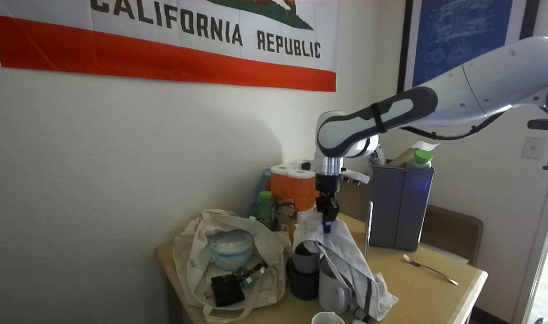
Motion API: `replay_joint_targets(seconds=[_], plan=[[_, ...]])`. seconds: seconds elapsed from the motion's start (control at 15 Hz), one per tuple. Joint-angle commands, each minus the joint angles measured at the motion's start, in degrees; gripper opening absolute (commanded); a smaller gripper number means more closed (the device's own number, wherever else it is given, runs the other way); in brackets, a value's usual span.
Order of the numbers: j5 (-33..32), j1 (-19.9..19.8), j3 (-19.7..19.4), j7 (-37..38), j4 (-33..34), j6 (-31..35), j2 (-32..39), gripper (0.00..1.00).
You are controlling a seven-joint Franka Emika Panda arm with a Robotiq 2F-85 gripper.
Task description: Use the towel to wipe the inside of the light gray mug
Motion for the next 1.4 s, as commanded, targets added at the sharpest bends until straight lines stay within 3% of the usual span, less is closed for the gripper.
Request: replay_joint_targets(seconds=[0.0,0.2,0.67,1.0,1.33], plan=[[1.8,-0.5,-0.9,1.0,4.3,-0.9,-0.3,0.03],[2.0,-0.9,-1.7,2.3,6.4,0.9,-0.5,0.03],[-6.5,1.3,-7.4,15.4,5.0,17.3,-1.9,0.03],[-20.4,4.8,-13.5,30.3,3.2,27.2,-1.5,0.03],[-36.8,9.1,-21.2,49.6,1.1,25.8,0.3,0.03]])
